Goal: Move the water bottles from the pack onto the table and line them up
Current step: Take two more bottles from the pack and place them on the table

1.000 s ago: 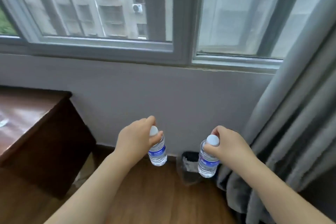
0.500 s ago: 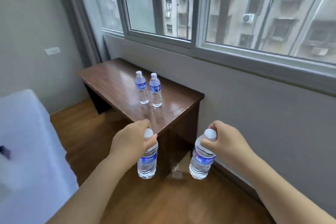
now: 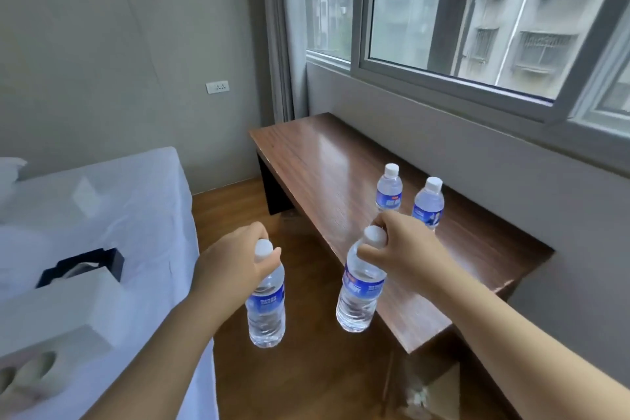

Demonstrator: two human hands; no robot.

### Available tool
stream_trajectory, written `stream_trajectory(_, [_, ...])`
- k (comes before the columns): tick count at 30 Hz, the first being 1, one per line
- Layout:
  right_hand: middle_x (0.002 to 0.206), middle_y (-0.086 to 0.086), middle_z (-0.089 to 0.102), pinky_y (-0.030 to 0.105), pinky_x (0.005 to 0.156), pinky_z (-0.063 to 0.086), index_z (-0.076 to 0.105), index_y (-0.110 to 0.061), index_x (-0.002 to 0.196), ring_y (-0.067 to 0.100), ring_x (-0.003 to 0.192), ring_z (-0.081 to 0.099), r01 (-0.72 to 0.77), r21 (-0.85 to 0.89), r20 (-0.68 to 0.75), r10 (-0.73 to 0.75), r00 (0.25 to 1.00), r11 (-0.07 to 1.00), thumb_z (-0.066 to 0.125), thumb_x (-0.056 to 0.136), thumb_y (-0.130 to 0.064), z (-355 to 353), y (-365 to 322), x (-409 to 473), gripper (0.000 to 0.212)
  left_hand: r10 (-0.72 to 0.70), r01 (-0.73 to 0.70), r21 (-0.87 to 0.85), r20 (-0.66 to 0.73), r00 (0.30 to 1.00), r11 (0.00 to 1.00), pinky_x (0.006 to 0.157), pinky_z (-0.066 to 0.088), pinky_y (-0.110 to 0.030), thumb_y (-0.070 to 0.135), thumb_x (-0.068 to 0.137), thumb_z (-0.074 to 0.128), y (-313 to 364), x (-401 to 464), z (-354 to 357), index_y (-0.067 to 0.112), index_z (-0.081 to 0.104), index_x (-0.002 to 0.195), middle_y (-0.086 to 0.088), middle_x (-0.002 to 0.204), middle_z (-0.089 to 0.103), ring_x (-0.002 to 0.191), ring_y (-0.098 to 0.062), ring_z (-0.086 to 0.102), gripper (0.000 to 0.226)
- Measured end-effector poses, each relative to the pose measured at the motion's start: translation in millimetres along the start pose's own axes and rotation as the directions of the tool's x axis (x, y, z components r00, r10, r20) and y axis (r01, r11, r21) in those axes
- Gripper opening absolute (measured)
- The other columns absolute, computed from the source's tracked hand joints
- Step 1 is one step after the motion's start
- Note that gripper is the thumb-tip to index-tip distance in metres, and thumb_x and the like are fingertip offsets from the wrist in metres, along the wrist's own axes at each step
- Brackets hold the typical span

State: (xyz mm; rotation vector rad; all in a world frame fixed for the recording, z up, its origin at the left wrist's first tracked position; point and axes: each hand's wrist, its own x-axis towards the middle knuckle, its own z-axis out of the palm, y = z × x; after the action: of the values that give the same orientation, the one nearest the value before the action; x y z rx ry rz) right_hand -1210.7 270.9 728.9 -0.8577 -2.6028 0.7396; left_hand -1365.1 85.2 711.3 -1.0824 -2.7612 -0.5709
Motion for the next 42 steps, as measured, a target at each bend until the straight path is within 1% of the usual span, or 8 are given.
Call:
stream_trajectory(3, [0.069, -0.007, 0.057, 0.024, 0.053, 0.04, 0.052, -0.022, 0.08, 0.008, 0.062, 0.053, 0.012, -0.001, 0.016, -0.012, 1.0, 1.0, 0.06, 0.074, -0.037, 10.4, 4.2, 62.7, 0.018, -0.018, 0.018, 0.011, 0.012, 1.0, 1.0, 0.051, 0.034, -0.015, 0.05, 0.088, 0.053, -6.1, 54.5, 11.3, 0.029, 0.046, 0.088, 0.01, 0.077, 0.055, 0.068, -0.013, 0.054, 0.022])
stream_trajectory(7, [0.076, -0.005, 0.061, 0.023, 0.049, 0.034, 0.055, -0.019, 0.085, 0.007, 0.063, 0.052, 0.021, -0.059, 0.037, -0.019, 0.999, 0.998, 0.06, 0.076, -0.035, 13.2, 6.8, 136.7, 0.019, -0.01, 0.011, -0.011, 0.014, 1.0, 1.0, 0.053, 0.038, -0.018, 0.05, 0.087, 0.054, -4.2, 133.7, 26.2, 0.03, 0.045, 0.085, 0.01, 0.073, 0.052, 0.067, -0.013, 0.054, 0.022])
stream_trajectory(9, [0.082, -0.001, 0.064, 0.027, 0.052, 0.038, 0.056, -0.015, 0.088, 0.014, 0.071, 0.056, 0.001, -0.091, 0.025, 0.001, 1.0, 0.996, 0.06, 0.077, -0.033, 11.3, 8.8, 170.7, 0.022, 0.01, -0.01, -0.026, 0.004, 1.0, 1.0, 0.052, 0.045, -0.024, 0.05, 0.086, 0.054, -2.3, 174.3, 34.5, 0.03, 0.045, 0.082, 0.01, 0.071, 0.052, 0.066, -0.012, 0.054, 0.023])
stream_trajectory(12, [0.085, -0.001, 0.063, 0.032, 0.061, 0.042, 0.055, -0.015, 0.091, 0.02, 0.078, 0.057, -0.022, -0.133, -0.02, 0.019, 1.0, 0.991, 0.06, 0.076, -0.034, 9.9, 15.5, 216.5, 0.025, 0.067, -0.066, -0.05, 0.016, 0.998, 0.997, 0.059, 0.054, -0.039, 0.05, 0.086, 0.052, 4.3, 233.7, 49.0, 0.028, 0.045, 0.08, 0.007, 0.072, 0.054, 0.067, -0.014, 0.055, 0.024])
stream_trajectory(18, [0.085, -0.004, 0.059, 0.03, 0.059, 0.041, 0.053, -0.02, 0.092, 0.019, 0.08, 0.055, -0.127, -0.175, -0.111, 0.109, 0.988, 0.976, 0.059, 0.075, -0.041, 9.8, 36.6, 293.8, 0.028, 0.244, -0.235, -0.096, 0.099, 0.965, 0.967, 0.053, 0.035, -0.03, 0.049, 0.088, 0.05, 24.7, 350.0, 89.8, 0.025, 0.047, 0.084, 0.006, 0.08, 0.056, 0.073, -0.02, 0.053, 0.024])
stream_trajectory(25, [0.09, -0.005, 0.058, 0.03, 0.06, 0.036, 0.052, -0.021, 0.096, 0.018, 0.083, 0.054, -0.376, -0.174, -0.173, 0.348, 0.922, 0.91, 0.059, 0.077, -0.039, 21.3, 58.8, 364.9, 0.028, 0.445, -0.415, -0.172, 0.221, 0.868, 0.894, 0.056, 0.03, -0.03, 0.049, 0.086, 0.051, 46.7, 464.4, 148.0, 0.024, 0.046, 0.084, 0.007, 0.081, 0.056, 0.077, -0.022, 0.053, 0.025])
stream_trajectory(33, [0.1, -0.001, 0.06, 0.032, 0.071, 0.044, 0.053, -0.016, 0.104, 0.023, 0.092, 0.057, -0.59, -0.163, -0.21, 0.556, 0.804, 0.791, 0.059, 0.081, -0.034, 41.3, 86.6, 411.6, 0.029, 0.528, -0.48, -0.219, 0.313, 0.79, 0.849, 0.061, 0.035, -0.03, 0.045, 0.088, 0.05, 64.6, 526.7, 197.5, 0.021, 0.048, 0.09, 0.005, 0.089, 0.059, 0.08, -0.023, 0.053, 0.023])
stream_trajectory(42, [0.106, 0.001, 0.059, 0.032, 0.072, 0.044, 0.053, -0.015, 0.11, 0.025, 0.096, 0.059, -0.671, -0.163, -0.2, 0.642, 0.74, 0.723, 0.057, 0.084, -0.031, 55.6, 98.0, 427.4, 0.031, 0.563, -0.509, -0.241, 0.338, 0.754, 0.827, 0.063, 0.037, -0.03, 0.053, 0.089, 0.05, 62.3, 540.5, 215.6, 0.024, 0.047, 0.092, 0.006, 0.095, 0.057, 0.082, -0.022, 0.053, 0.03])
